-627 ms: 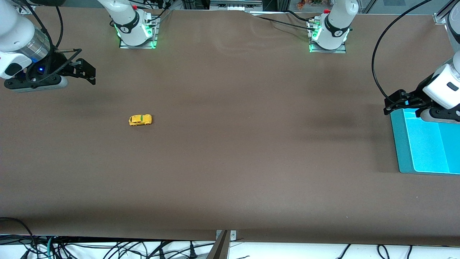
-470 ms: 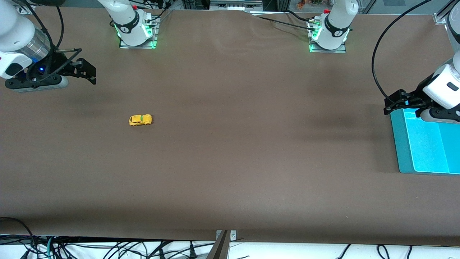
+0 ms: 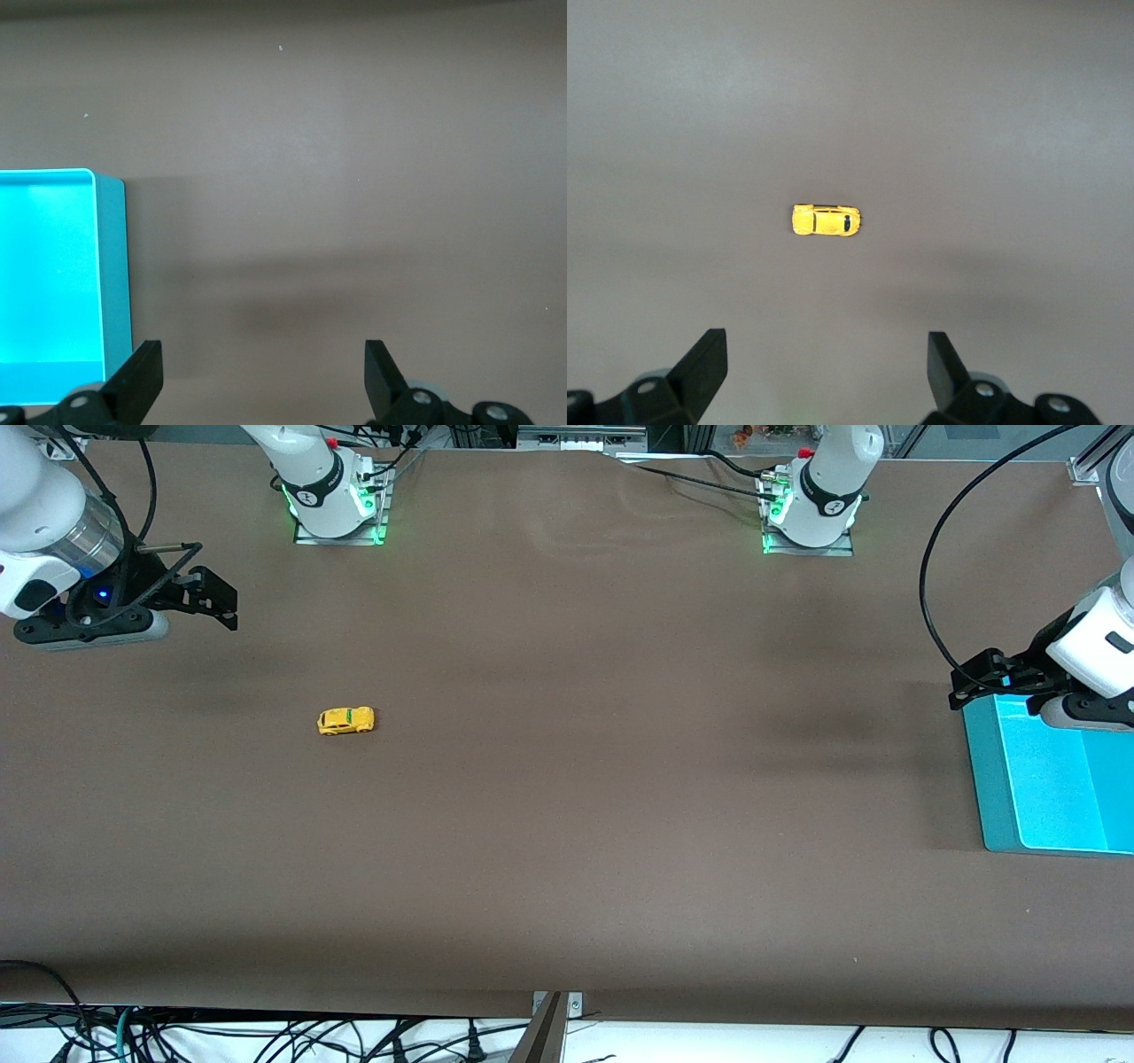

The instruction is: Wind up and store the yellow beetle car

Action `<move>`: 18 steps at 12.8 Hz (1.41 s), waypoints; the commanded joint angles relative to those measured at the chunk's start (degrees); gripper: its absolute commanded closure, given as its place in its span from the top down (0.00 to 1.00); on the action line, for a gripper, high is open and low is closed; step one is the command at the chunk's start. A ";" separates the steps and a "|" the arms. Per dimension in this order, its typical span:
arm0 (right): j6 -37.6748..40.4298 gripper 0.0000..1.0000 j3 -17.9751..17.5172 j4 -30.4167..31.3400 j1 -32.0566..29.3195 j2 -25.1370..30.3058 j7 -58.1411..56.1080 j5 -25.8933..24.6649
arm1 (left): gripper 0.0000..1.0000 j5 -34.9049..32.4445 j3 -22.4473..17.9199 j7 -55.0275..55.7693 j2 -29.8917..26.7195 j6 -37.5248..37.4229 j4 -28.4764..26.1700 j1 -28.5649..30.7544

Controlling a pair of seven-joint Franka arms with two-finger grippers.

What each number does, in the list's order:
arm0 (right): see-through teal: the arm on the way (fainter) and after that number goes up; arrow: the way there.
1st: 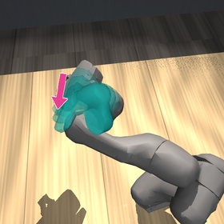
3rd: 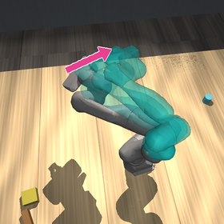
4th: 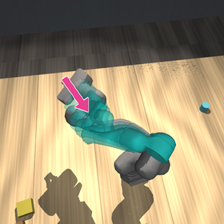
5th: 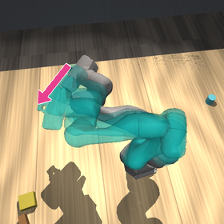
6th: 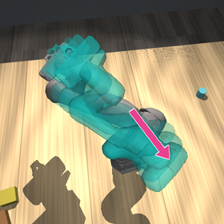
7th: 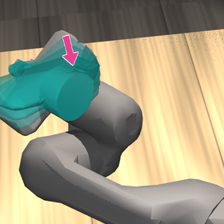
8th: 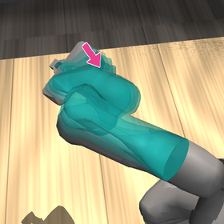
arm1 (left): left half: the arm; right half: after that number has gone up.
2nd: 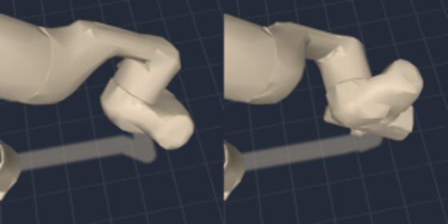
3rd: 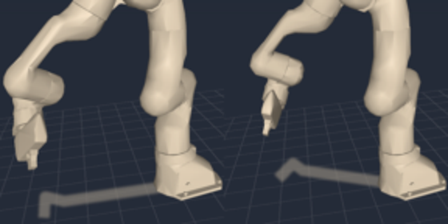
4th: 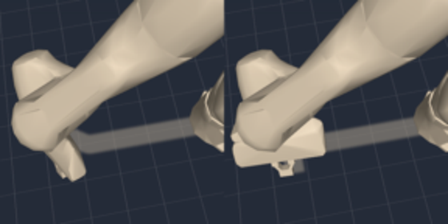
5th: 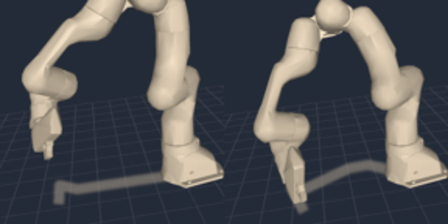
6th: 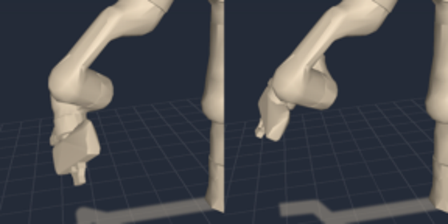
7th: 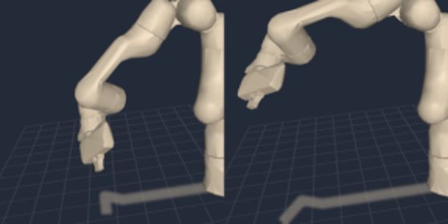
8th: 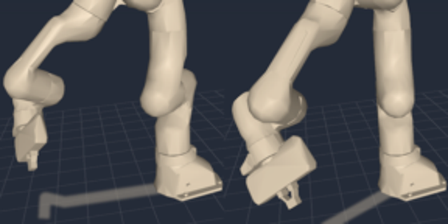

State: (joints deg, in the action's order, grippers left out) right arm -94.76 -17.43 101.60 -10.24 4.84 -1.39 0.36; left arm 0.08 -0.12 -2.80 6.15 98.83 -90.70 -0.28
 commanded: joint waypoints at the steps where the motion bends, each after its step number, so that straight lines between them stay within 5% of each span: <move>1: 1.42 1.00 0.90 -1.41 0.84 -0.53 -0.89 1.14 | 1.00 -0.61 0.12 0.43 0.88 -0.83 1.76 0.11; 18: 1.24 1.00 0.47 -0.70 1.19 -1.15 -0.72 0.52 | 1.00 -0.78 0.21 0.60 1.14 -0.65 2.81 -1.82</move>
State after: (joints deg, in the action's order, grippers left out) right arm -94.22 -17.20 101.60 -9.50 3.80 -1.71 0.36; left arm 0.08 0.13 -2.80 6.42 98.83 -89.87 -0.92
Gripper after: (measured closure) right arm 0.000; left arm 0.000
